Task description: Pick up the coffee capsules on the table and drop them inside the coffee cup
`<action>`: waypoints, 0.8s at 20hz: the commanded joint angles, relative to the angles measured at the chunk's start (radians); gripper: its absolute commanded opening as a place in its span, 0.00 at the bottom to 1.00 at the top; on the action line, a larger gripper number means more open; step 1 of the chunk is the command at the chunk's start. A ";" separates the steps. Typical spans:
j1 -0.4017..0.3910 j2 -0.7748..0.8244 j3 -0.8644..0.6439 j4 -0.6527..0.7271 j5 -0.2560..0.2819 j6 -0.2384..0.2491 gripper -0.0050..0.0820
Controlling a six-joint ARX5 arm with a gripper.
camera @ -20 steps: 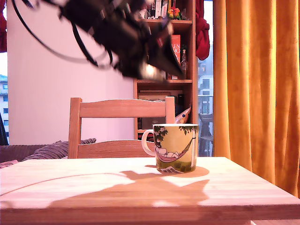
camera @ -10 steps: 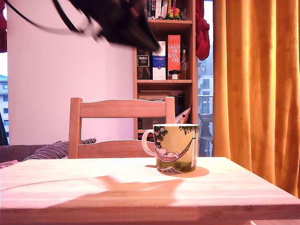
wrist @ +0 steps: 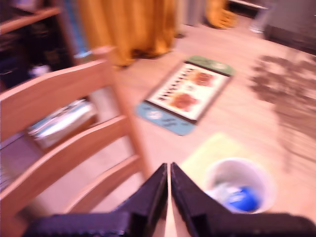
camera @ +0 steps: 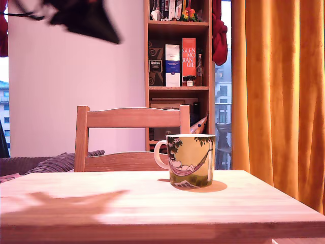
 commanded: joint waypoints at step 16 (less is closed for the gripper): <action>0.263 -0.320 -0.498 0.190 0.004 -0.084 0.03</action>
